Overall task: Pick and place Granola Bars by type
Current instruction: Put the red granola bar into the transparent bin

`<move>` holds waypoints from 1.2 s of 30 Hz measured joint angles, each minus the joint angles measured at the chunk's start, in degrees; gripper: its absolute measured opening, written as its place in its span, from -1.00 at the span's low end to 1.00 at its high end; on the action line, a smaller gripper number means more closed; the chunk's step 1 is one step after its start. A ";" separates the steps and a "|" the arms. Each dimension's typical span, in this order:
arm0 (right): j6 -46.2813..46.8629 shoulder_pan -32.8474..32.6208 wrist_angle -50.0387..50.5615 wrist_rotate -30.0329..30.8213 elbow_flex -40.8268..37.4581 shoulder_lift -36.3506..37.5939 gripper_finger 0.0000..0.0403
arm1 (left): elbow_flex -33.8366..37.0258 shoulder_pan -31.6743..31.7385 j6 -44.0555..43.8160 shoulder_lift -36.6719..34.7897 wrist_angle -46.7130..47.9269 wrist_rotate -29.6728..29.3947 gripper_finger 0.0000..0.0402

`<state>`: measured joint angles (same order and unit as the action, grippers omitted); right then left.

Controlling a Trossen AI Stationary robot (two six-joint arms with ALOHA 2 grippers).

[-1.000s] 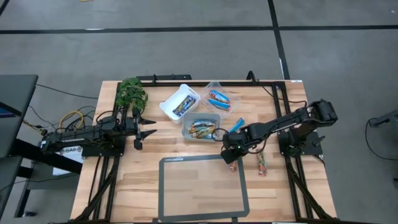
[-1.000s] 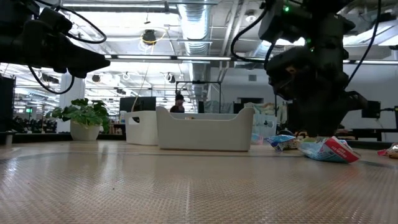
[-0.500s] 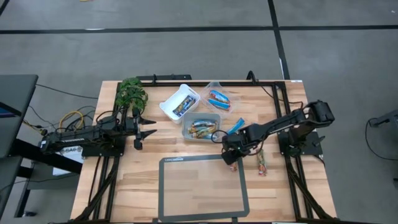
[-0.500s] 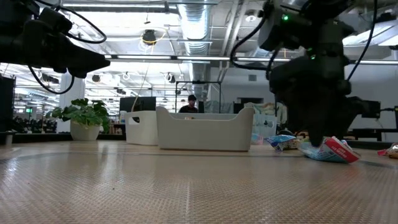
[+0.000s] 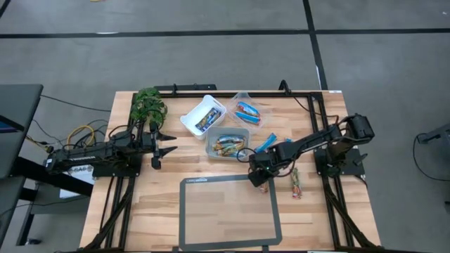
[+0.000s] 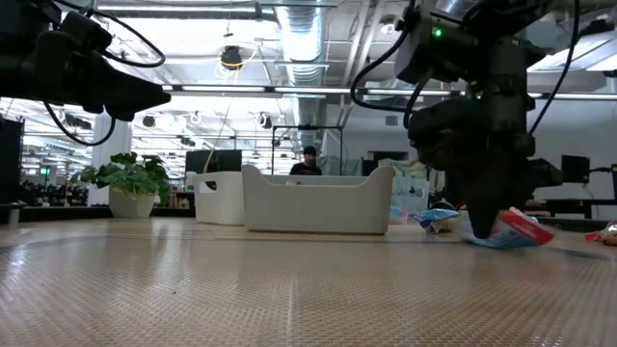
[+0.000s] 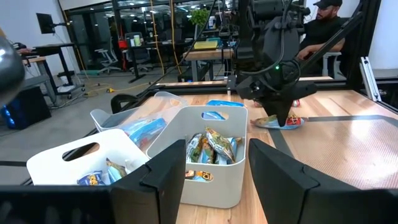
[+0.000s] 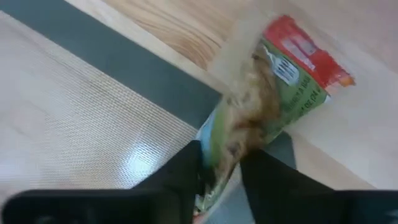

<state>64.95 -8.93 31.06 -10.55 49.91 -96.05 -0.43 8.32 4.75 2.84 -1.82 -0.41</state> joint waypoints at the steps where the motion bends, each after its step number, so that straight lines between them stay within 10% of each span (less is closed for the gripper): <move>1: -0.08 -0.04 -0.49 0.43 0.00 0.10 -0.56 | 0.01 0.02 0.01 0.01 0.01 0.01 -0.16; 10: -7.23 0.44 -3.88 3.23 0.00 4.73 -0.94 | 0.01 0.00 -0.02 -0.01 0.02 0.01 -0.16; 20: -20.21 3.26 -12.05 3.90 0.01 14.04 -0.82 | 0.02 0.00 0.00 0.01 0.02 0.01 -0.16; 36: -48.37 23.57 -21.07 21.54 0.04 20.74 -0.87 | 0.01 0.01 -0.02 0.00 0.01 0.00 -0.16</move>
<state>16.58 14.64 9.99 10.98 49.95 -75.31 -0.41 8.32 4.73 2.84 -1.81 -0.41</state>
